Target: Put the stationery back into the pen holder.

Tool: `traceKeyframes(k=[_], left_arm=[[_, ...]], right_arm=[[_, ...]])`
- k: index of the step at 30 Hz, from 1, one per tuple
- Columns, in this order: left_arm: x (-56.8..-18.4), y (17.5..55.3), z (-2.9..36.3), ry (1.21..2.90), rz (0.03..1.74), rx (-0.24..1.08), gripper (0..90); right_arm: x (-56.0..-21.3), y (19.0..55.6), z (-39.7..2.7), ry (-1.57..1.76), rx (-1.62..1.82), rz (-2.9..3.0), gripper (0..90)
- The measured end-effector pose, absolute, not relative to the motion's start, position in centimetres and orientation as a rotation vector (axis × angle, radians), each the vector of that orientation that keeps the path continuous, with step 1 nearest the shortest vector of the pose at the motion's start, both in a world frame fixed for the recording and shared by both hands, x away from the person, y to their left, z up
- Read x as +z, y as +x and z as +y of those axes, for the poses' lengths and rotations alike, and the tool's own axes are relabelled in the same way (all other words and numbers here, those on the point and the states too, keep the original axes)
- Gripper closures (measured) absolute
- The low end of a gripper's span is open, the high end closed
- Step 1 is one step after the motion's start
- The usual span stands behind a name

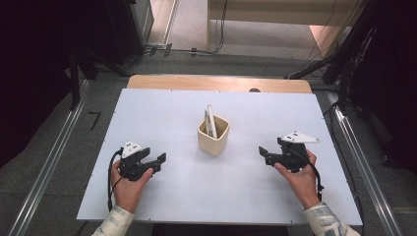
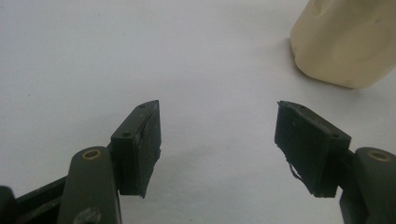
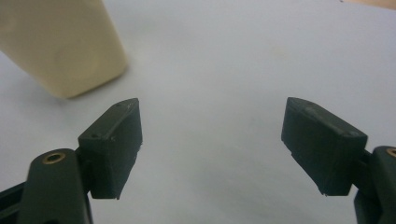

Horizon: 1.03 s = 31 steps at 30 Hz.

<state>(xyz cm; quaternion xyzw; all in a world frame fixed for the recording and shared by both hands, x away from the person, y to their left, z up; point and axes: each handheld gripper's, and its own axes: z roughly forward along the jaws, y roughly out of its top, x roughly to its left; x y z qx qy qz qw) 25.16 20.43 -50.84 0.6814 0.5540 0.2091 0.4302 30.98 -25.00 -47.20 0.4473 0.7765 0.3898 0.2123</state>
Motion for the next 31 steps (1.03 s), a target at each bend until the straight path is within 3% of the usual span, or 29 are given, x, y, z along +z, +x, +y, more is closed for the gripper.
traceKeyframes(k=[21,31], left_arm=[[-51.0,24.7,21.2,1.681,1.424,0.527,29.8],[-51.5,24.1,22.6,1.654,1.473,0.534,29.4]], right_arm=[[-49.2,28.9,-33.4,1.420,0.923,2.047,16.6],[-49.5,28.5,-35.3,1.472,0.907,2.012,16.0]])
